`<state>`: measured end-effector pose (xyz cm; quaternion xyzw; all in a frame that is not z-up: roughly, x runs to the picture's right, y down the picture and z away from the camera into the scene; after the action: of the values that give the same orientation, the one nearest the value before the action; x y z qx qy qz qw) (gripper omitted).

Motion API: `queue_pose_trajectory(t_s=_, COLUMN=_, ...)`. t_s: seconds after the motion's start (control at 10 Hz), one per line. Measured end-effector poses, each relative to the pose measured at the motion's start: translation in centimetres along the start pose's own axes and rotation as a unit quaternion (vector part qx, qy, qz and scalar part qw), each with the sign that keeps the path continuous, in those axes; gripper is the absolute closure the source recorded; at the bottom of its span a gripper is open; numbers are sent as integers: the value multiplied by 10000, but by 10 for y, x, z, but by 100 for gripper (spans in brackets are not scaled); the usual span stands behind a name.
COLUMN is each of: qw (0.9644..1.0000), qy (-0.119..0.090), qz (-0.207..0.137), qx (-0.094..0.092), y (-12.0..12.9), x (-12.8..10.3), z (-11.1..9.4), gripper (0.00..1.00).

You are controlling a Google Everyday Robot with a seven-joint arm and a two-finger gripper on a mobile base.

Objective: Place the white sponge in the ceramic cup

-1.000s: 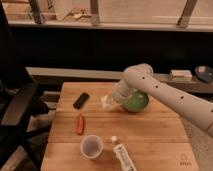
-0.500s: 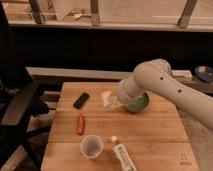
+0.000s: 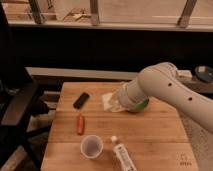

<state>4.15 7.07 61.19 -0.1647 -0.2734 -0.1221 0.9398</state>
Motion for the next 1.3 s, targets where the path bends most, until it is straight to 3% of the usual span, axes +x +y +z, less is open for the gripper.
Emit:
queue_pose_trajectory(t_s=0.1, qw=10000, qy=-20, qz=-15, qx=-31, y=1, x=-1, z=1, gripper=100)
queue_pose_trajectory(t_s=0.3, qw=9983, qy=-295, qz=-282, qx=-411, y=18, x=-16, z=13, gripper=100)
queue_pose_trajectory(t_s=0.4, qw=9941, qy=-571, qz=-518, qx=-759, y=35, x=-31, z=24, gripper=100)
queue_pose_trajectory(t_s=0.6, qw=9842, qy=-989, qz=-768, qx=-1256, y=59, x=-49, z=38, gripper=100)
queue_pose_trajectory(t_s=0.8, qw=9684, qy=-1405, qz=-1093, qx=-1746, y=79, x=-74, z=50, gripper=100)
queue_pose_trajectory(t_s=0.9, qw=9655, qy=-1451, qz=-1135, qx=-1844, y=83, x=-76, z=51, gripper=100)
queue_pose_trajectory(t_s=1.2, qw=9657, qy=-1441, qz=-1129, qx=-1843, y=83, x=-76, z=51, gripper=100)
queue_pose_trajectory(t_s=1.3, qw=9643, qy=-1447, qz=-1110, qx=-1920, y=88, x=-78, z=52, gripper=100)
